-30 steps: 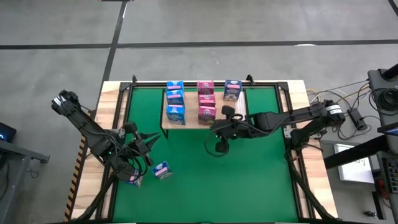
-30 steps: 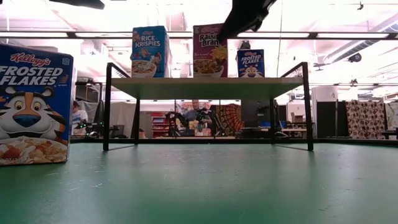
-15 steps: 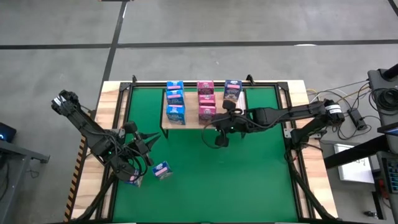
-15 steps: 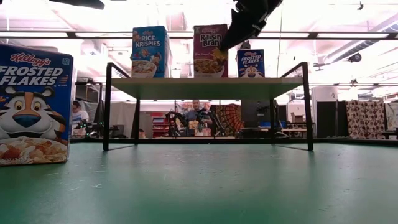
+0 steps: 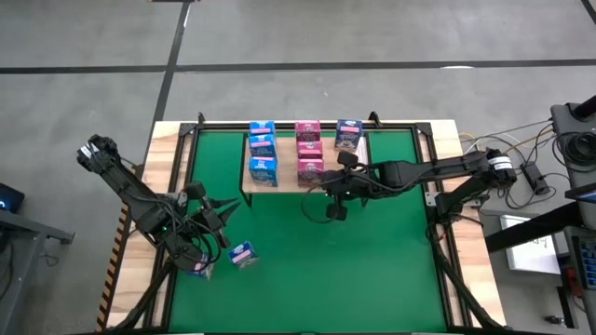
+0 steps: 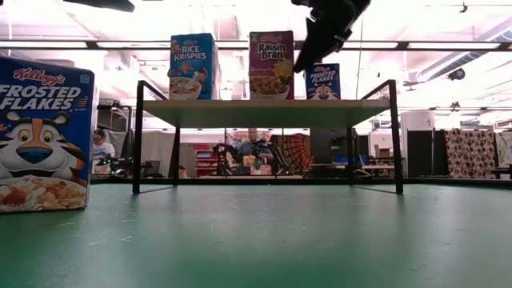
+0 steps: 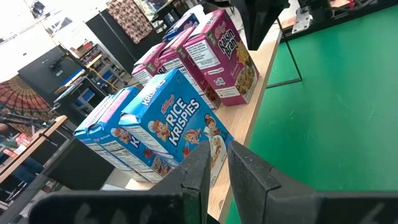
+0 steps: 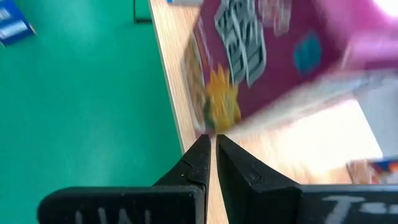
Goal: Stack cereal on shelf
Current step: Put the violet cereal box, aligned with the other violet cereal box on the shelf
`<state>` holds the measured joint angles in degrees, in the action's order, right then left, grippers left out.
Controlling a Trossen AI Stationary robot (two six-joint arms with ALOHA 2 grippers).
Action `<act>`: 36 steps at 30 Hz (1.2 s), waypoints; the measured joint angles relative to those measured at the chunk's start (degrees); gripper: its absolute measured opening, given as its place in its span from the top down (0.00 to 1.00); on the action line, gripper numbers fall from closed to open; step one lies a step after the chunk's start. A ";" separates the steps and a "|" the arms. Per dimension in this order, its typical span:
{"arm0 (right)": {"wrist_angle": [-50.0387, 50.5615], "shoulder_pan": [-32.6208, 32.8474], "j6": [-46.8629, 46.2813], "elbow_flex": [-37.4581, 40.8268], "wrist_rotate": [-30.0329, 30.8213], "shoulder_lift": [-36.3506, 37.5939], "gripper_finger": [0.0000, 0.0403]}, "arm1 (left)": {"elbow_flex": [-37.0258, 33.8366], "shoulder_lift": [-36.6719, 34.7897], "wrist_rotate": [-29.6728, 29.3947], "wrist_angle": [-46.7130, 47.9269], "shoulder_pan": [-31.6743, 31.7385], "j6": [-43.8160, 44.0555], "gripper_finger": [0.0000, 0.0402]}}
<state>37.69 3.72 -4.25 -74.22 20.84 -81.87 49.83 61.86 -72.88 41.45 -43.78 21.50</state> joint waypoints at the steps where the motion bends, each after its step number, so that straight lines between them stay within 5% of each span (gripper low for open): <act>1: 1.31 -0.03 -0.71 -0.04 0.10 0.02 0.96 | 0.01 0.00 -0.02 0.01 -0.01 0.00 0.90; 8: 4.02 -1.93 -0.80 -0.04 7.52 0.02 0.96 | -0.01 0.01 -0.02 0.00 0.01 -0.02 0.90; 23: -2.59 -2.27 3.65 -0.25 7.84 0.02 0.96 | -0.01 -0.01 -0.04 -0.07 0.00 -0.26 0.90; 28: -2.46 -2.97 5.85 -0.25 13.84 0.48 0.96 | -0.01 0.01 -0.04 -0.09 -0.01 -0.26 0.90; 36: -2.91 -7.99 9.31 -0.25 14.75 0.70 0.96 | -0.01 -0.01 -0.04 -0.11 0.01 -0.26 0.90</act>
<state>34.78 -4.27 5.06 -74.48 35.59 -81.17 49.82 61.85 -72.93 41.34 -43.77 21.23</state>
